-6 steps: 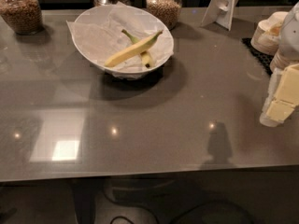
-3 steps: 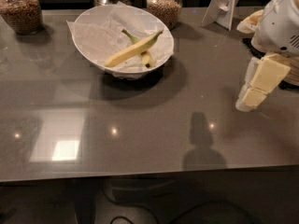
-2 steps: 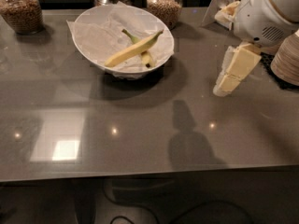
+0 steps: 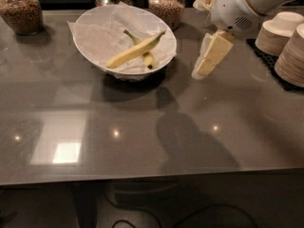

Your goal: Pick banana from white bowl

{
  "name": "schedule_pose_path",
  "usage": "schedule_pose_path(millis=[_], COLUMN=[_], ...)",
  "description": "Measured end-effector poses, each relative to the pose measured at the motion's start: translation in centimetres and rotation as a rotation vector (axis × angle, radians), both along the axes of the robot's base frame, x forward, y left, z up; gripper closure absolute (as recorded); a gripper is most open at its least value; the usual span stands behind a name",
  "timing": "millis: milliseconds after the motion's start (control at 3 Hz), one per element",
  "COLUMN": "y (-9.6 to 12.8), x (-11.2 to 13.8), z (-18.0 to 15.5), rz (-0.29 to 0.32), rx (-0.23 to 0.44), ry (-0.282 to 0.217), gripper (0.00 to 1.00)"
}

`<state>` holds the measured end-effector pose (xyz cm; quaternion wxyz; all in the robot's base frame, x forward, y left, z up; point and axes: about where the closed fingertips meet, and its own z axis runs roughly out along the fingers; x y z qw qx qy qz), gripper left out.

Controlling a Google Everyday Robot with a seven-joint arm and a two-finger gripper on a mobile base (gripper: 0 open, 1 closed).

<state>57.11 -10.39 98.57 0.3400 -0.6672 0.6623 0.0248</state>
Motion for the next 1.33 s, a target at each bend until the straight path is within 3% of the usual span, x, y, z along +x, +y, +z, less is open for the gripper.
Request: schedule_pose_path(millis=[333,1000,1333], y=[1.6,7.4,10.1], x=[1.8,8.7,11.6], z=[-0.1,-1.0,-1.5], rz=[0.043,0.154,0.192], rx=[0.000,0.033,0.052], ry=[-0.058,-0.149,-0.168], gripper=[0.00,0.03,0.28])
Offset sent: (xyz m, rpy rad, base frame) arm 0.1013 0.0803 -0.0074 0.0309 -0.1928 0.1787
